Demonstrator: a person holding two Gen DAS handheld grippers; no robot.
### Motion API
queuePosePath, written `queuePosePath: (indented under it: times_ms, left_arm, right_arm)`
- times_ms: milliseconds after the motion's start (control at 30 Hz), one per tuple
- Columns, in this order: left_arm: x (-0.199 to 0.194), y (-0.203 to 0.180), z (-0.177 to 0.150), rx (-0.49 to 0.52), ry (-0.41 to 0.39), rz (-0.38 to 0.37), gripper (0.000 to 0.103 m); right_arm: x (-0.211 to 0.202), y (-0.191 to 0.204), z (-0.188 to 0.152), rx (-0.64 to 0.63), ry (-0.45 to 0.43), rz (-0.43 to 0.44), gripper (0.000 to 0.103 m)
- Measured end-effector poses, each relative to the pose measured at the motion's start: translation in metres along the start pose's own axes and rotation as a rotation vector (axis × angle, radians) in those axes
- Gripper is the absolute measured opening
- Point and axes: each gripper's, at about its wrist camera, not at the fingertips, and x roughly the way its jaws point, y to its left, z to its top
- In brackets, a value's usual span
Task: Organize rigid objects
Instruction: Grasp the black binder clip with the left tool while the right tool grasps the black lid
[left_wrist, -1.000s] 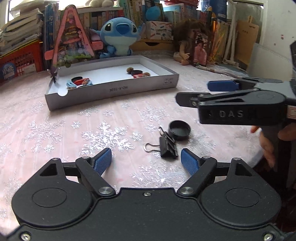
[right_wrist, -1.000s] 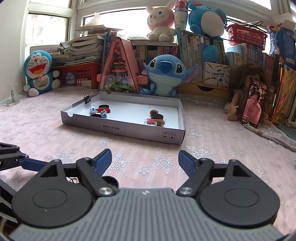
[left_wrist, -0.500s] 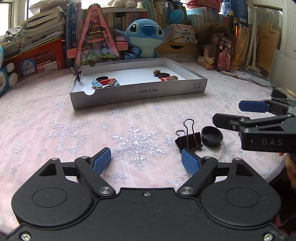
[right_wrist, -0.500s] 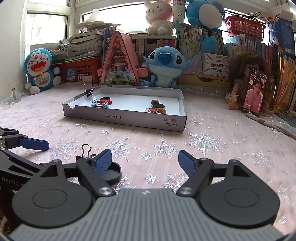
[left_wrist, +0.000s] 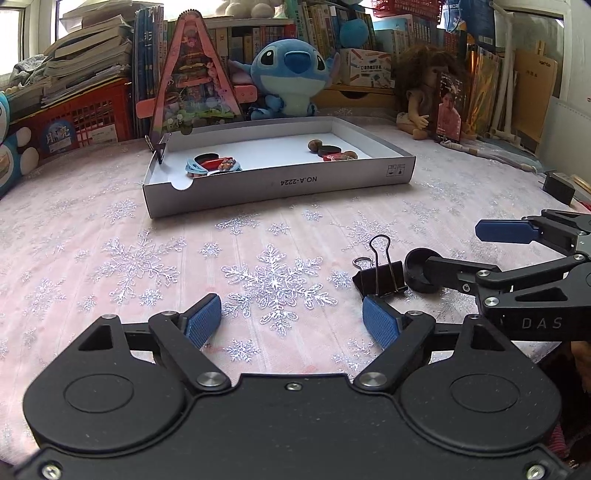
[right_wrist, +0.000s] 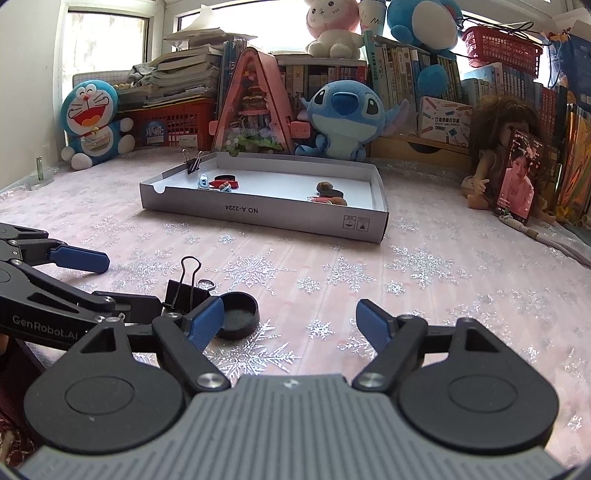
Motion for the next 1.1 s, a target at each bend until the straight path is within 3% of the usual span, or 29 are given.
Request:
queuePosePath:
  times_ms: [267, 667, 900, 1100]
  left_arm:
    - [-0.001, -0.001, -0.002, -0.001, -0.007, 0.007, 0.083]
    - [-0.002, 0.009, 0.001, -0.041, -0.003, 0.018, 0.083]
    - [-0.002, 0.012, 0.001, -0.048, 0.000, 0.026, 0.083]
    - [-0.003, 0.012, 0.002, -0.059, 0.000, 0.033, 0.083]
  right_arm:
    - [0.004, 0.008, -0.001, -0.014, 0.008, 0.032, 0.067]
    - [-0.003, 0.011, -0.001, -0.031, 0.000, 0.084, 0.066]
    - [-0.008, 0.006, 0.000, 0.030, -0.026, 0.127, 0.066]
    - [-0.008, 0.014, -0.007, -0.039, 0.007, 0.143, 0.064]
